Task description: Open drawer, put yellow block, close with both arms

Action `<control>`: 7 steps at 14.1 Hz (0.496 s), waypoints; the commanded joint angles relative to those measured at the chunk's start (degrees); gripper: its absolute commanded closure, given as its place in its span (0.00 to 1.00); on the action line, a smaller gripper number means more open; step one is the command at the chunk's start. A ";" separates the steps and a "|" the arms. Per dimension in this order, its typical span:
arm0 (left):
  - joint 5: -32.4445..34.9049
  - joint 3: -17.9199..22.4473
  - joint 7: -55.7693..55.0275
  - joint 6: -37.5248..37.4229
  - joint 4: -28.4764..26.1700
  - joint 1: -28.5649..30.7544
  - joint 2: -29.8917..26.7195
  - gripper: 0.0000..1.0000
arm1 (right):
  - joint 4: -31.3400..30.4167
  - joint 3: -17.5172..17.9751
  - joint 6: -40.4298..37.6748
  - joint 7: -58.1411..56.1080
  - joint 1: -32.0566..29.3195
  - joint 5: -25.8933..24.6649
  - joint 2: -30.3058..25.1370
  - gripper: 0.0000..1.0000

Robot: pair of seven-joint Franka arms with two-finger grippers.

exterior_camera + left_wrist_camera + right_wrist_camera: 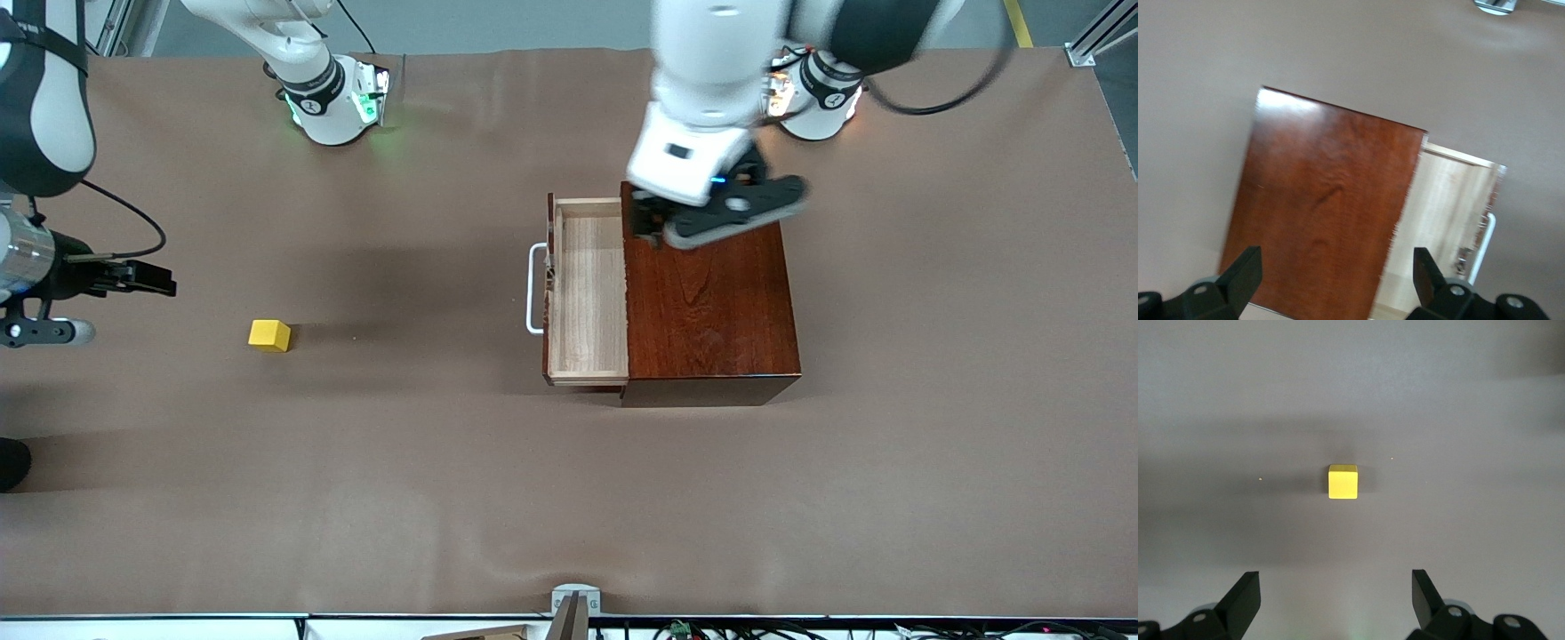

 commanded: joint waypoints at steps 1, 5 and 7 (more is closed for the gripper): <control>-0.22 -0.62 8.43 -0.80 -4.96 5.82 -5.85 0.00 | -4.84 0.68 4.90 -0.35 -3.44 3.87 -0.42 0.00; -0.66 -0.89 24.16 -0.89 -12.25 15.05 -12.89 0.00 | -8.89 0.68 9.22 -0.44 -3.36 3.97 -0.24 0.00; -0.66 -0.89 31.02 -0.89 -13.84 19.09 -14.48 0.00 | -13.27 0.68 14.73 -0.79 -3.97 3.97 -0.33 0.00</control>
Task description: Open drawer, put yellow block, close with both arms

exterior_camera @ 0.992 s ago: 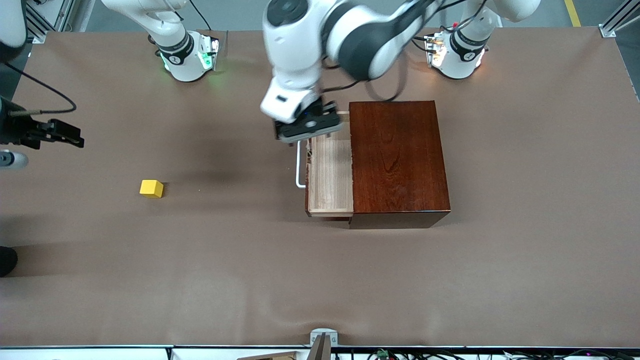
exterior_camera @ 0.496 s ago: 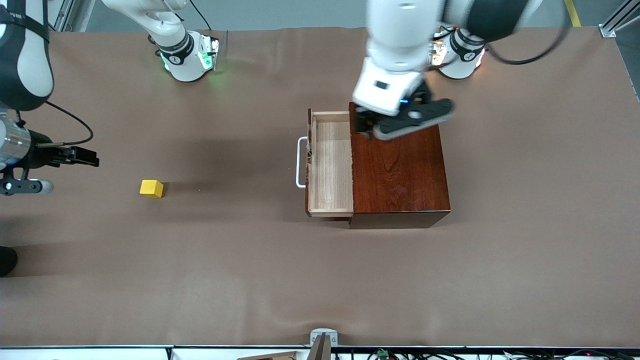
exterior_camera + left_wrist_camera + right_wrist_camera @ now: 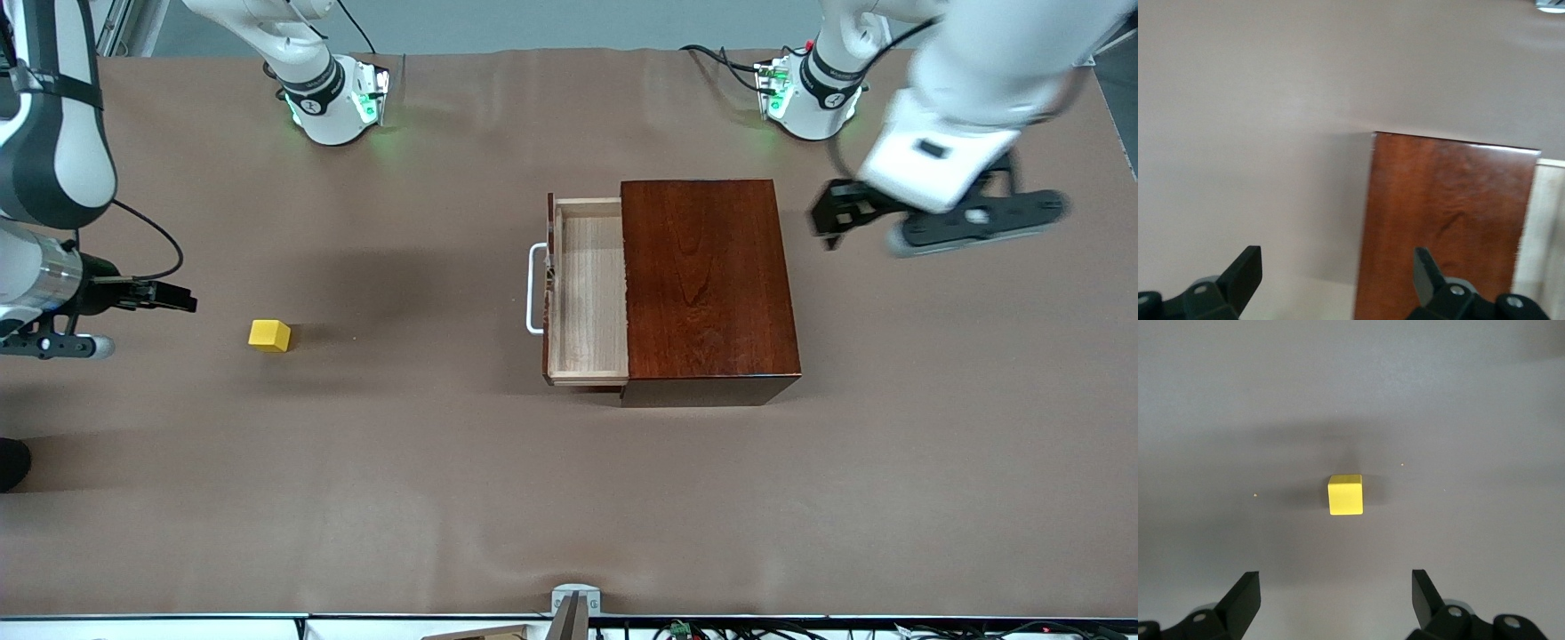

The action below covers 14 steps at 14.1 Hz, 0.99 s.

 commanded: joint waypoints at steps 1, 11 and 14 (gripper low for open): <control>-0.59 -0.72 8.09 0.53 -5.73 5.02 -4.57 0.00 | -5.66 0.66 6.47 -0.84 -1.41 0.92 -0.69 0.00; -0.95 -0.72 19.02 0.79 -11.61 15.06 -8.44 0.00 | -13.22 0.74 18.07 -0.31 -1.06 1.10 4.67 0.00; -1.03 -0.72 19.55 1.05 -13.56 15.15 -9.85 0.00 | -15.60 0.83 23.19 -0.31 -0.97 1.10 6.33 0.00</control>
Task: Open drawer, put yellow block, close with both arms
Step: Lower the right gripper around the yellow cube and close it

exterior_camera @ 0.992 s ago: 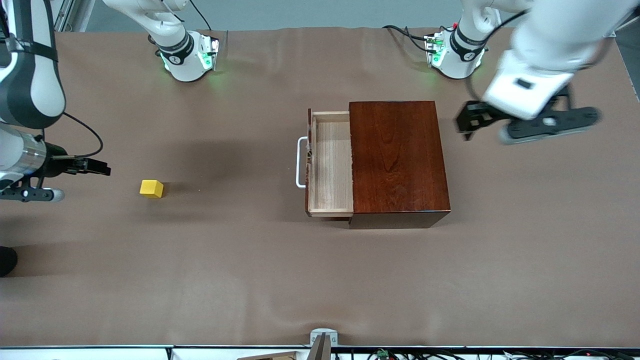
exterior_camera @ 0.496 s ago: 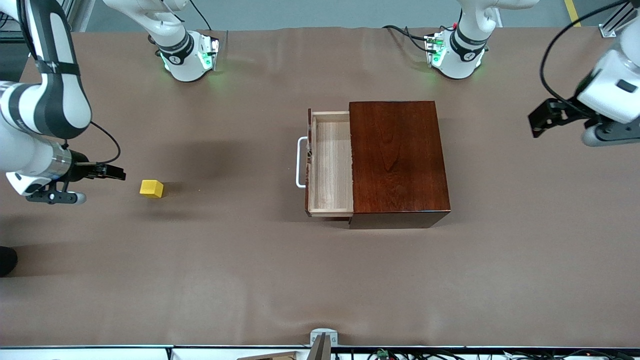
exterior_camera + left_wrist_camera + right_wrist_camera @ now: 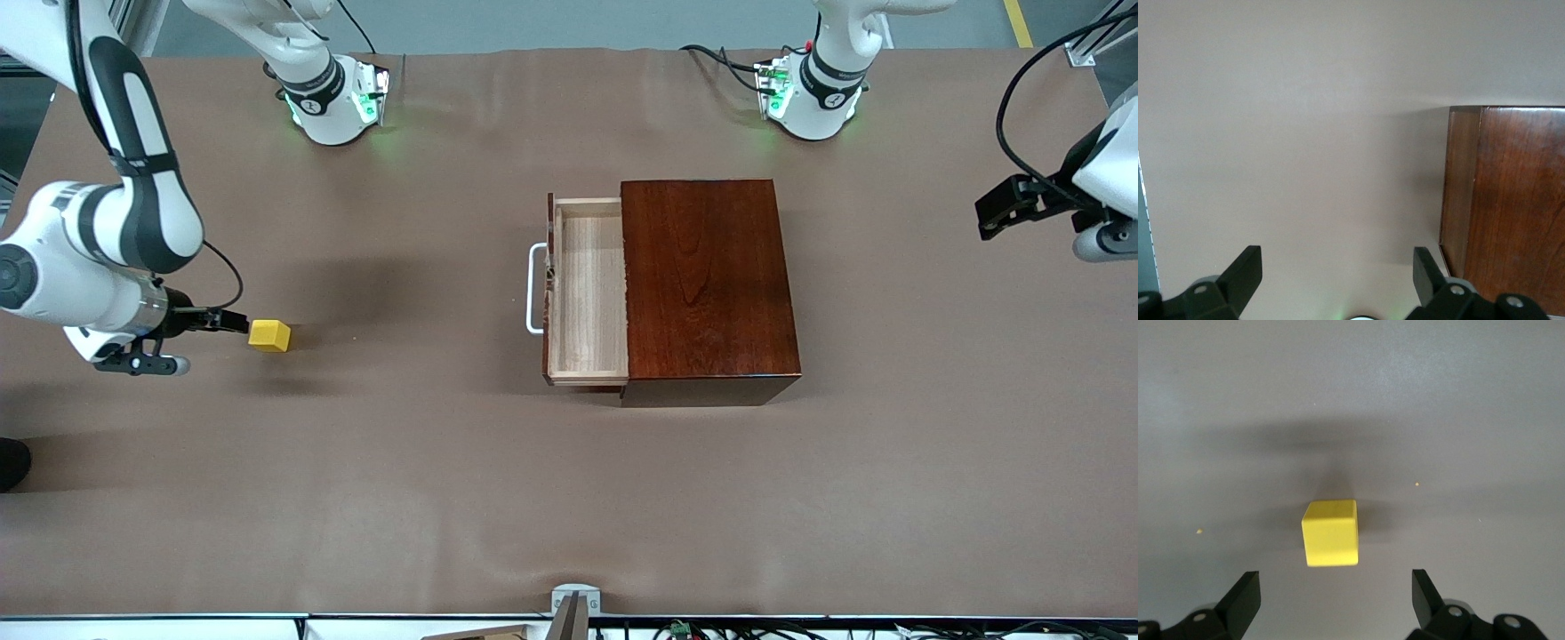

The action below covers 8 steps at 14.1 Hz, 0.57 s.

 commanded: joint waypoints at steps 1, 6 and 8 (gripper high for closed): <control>-0.87 -0.65 1.27 1.48 -3.75 0.88 -3.36 0.00 | -1.80 0.81 3.07 -0.32 -0.65 1.10 0.92 0.00; -2.10 -2.84 1.35 2.80 -6.29 1.92 -4.42 0.00 | -5.83 0.81 10.62 -0.23 0.84 3.03 2.42 0.00; -2.37 -5.91 1.35 2.97 -6.47 4.82 -4.68 0.00 | -6.28 0.90 11.60 -0.23 1.02 3.21 3.12 0.00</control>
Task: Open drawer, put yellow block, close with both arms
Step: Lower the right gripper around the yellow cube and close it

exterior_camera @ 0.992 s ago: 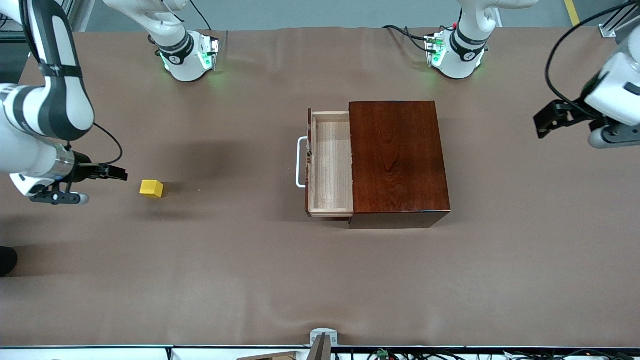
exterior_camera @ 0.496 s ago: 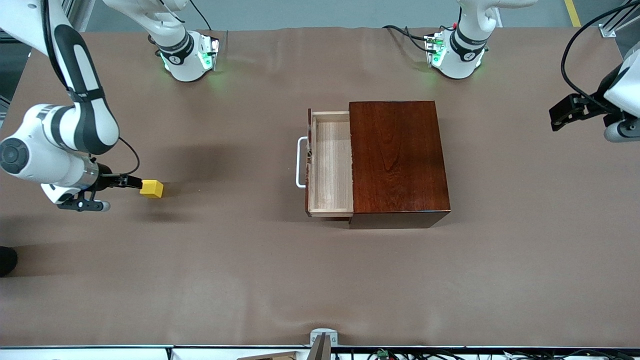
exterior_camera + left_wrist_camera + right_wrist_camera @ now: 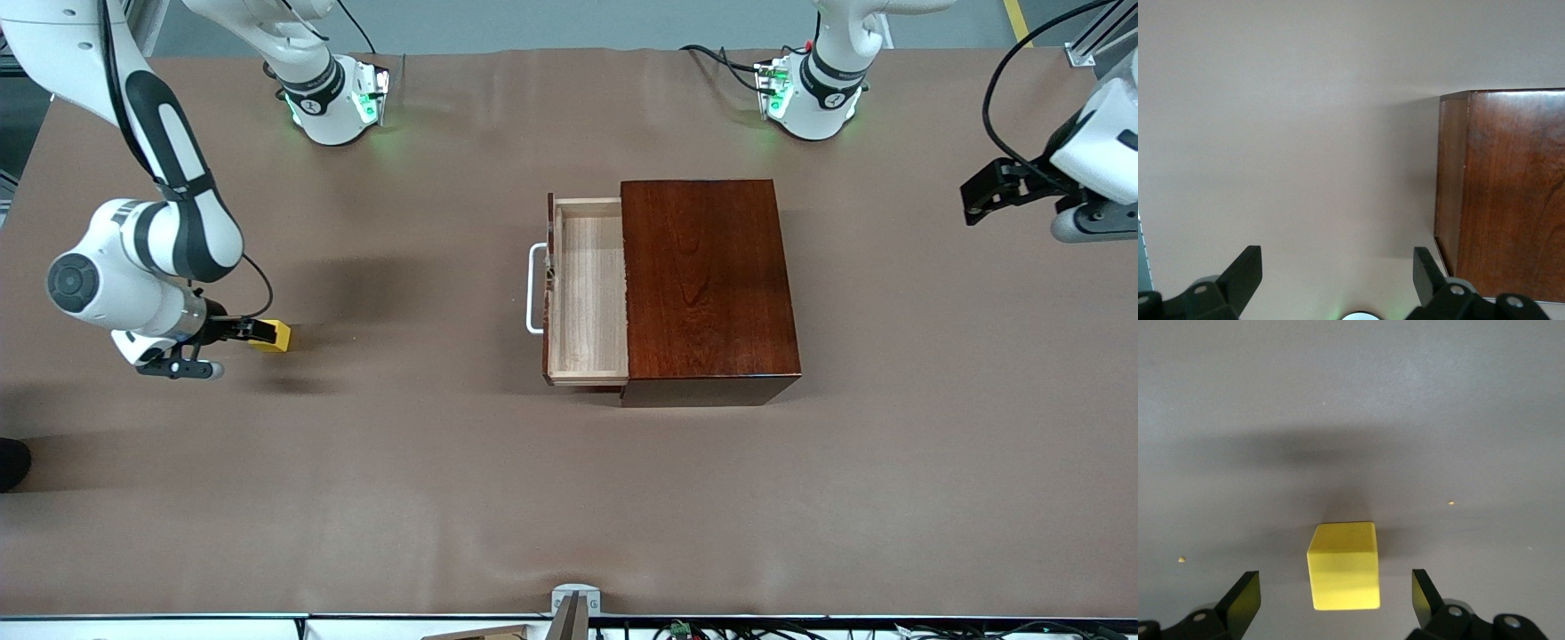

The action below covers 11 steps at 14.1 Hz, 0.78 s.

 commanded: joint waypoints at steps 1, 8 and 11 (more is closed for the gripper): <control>-1.60 -3.03 1.39 1.32 -2.28 3.17 -2.38 0.00 | -1.81 -0.03 1.99 -0.33 0.18 1.17 0.13 0.00; -6.08 -2.76 1.57 0.26 -1.67 4.40 -3.00 0.00 | -5.94 -0.03 9.37 -0.33 0.09 1.17 1.18 0.10; -6.00 -2.68 1.39 0.44 -1.14 4.40 -2.83 0.00 | -7.26 -0.03 12.28 -0.41 0.18 1.17 1.71 0.56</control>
